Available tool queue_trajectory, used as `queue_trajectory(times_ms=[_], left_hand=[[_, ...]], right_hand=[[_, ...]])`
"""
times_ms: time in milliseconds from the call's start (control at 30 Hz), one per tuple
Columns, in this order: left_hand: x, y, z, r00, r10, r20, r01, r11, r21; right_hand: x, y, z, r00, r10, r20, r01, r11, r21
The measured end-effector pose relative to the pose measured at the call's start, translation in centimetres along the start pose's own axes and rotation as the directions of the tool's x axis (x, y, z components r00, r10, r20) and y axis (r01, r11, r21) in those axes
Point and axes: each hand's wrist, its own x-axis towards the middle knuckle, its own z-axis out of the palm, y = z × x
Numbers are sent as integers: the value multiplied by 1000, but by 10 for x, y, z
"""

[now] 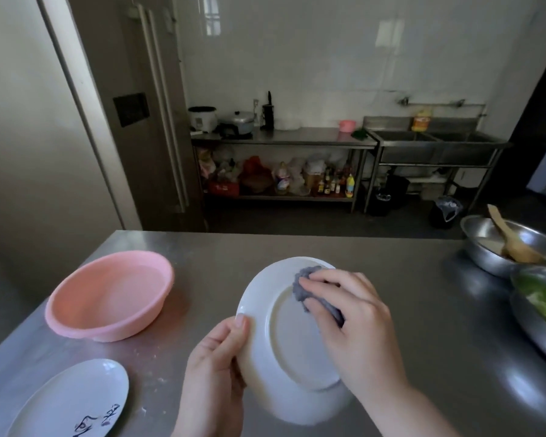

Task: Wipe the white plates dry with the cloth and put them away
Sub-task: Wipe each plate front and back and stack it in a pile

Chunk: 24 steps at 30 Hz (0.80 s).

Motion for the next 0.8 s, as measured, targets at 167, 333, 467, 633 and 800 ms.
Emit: queue_trajectory(times_ms=[167, 333, 467, 633, 800], left_hand=[[3, 13, 6, 985, 171, 26, -173, 981, 91], [4, 24, 19, 932, 322, 163, -351, 915, 199], [3, 27, 17, 928, 344, 139, -364, 917, 162], [5, 31, 17, 913, 386, 130, -404, 899, 170], [5, 33, 17, 909, 385, 160, -411, 891, 193]], right_hand=[[25, -16, -5, 997, -53, 57, 46, 991, 124], [47, -39, 4, 980, -186, 71, 182, 981, 67], [66, -21, -7, 998, 65, -11, -62, 982, 176], [50, -46, 8, 988, -156, 6, 155, 982, 105], [62, -28, -1, 999, 36, -13, -33, 981, 193]])
